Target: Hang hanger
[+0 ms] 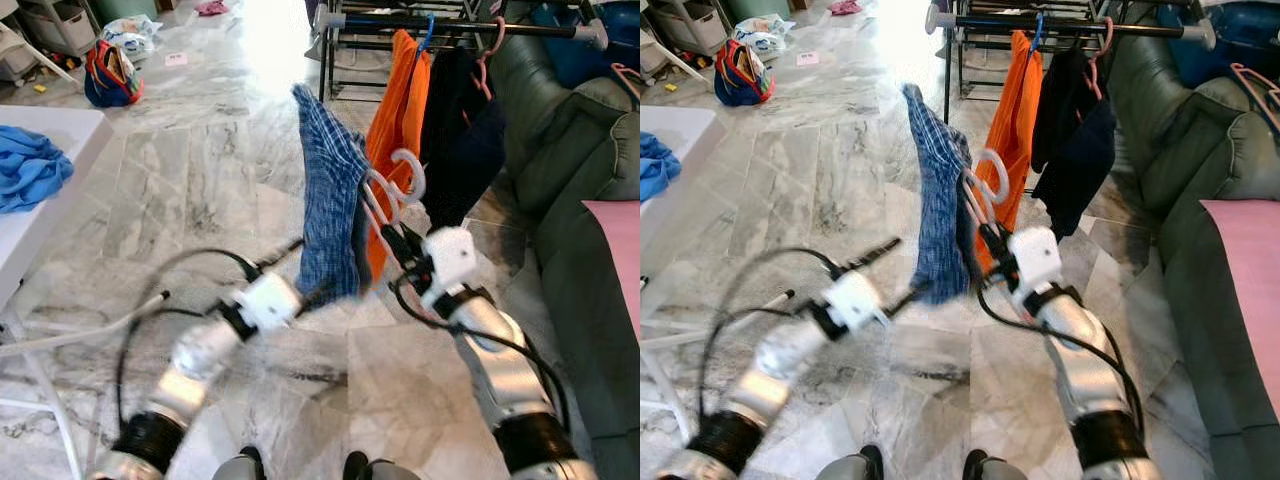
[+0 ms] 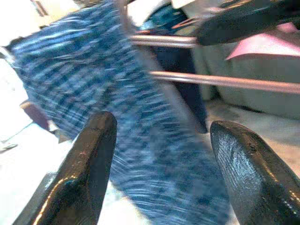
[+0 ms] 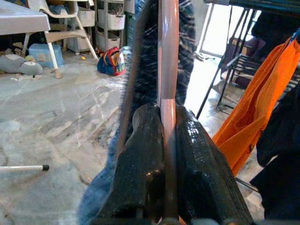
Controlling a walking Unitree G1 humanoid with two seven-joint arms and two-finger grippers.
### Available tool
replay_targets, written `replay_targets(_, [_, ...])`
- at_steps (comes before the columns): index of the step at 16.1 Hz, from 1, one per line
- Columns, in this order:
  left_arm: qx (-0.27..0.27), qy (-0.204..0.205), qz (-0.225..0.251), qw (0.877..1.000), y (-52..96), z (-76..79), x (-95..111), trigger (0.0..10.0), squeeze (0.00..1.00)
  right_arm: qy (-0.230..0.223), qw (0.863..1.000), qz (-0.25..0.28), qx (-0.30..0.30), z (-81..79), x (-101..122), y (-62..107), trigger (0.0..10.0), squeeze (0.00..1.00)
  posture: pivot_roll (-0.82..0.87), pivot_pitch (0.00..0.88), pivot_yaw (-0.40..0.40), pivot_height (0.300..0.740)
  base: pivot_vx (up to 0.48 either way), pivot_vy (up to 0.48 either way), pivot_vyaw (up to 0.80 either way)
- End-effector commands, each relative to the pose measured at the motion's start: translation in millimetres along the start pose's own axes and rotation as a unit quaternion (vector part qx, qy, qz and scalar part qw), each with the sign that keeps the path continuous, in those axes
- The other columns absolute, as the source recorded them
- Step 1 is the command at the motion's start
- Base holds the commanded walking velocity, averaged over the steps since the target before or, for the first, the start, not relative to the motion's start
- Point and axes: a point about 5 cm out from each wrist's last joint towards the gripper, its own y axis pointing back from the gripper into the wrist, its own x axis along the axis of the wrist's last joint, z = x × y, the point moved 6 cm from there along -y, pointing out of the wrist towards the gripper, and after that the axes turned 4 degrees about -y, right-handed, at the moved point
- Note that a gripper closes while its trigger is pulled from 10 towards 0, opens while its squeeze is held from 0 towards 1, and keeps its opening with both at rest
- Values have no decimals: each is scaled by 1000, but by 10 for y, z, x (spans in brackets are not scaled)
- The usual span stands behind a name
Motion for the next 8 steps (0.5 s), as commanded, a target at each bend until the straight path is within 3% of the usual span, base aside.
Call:
replay_targets(1, [8, -14, 6, 1000, -14, -96, 54, 10000, 1000, 3, 1000, 9, 19, -45, 21, 37, 10000, 0, 54, 217, -12, 740, 0, 0, 0])
replay_targets(3, [23, -32, 11, 999, -24, -265, 110, 10000, 1000, -10, 998, -5, 54, -106, -41, 131, 10000, 0, 51, 218, -6, 740, 0, 0, 0])
replay_targets(8, [11, -80, 5, 997, 1, -403, 100, 10000, 1000, -12, 995, -27, 98, -88, -153, 328, 10000, 0, 44, 216, -4, 740, 0, 0, 0])
